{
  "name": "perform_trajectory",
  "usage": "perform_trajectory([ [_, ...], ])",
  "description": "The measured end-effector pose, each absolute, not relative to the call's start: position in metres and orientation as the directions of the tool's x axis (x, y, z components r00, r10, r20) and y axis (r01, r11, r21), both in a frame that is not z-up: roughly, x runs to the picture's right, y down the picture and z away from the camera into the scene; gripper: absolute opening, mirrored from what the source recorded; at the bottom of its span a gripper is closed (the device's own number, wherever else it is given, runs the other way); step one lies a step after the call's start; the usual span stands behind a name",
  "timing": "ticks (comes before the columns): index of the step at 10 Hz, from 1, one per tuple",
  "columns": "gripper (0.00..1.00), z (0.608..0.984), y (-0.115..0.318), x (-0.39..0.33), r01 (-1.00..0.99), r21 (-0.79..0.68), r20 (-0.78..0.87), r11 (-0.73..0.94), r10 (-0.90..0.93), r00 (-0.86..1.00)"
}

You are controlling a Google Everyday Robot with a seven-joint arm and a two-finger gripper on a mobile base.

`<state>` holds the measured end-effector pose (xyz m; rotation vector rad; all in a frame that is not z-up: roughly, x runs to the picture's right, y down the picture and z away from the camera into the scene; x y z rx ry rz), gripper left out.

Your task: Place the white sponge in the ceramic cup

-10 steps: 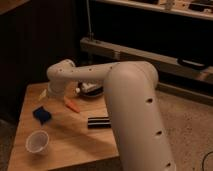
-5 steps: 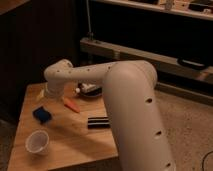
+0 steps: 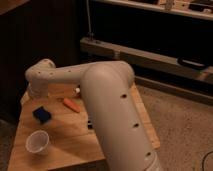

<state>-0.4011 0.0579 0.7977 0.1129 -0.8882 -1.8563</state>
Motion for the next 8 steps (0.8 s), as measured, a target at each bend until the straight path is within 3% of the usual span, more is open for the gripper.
perform_trajectory([
  [8,0.80,0.836,0.099,-0.392,0.727,0.589,0.268,-0.352,-0.764,-0.587],
])
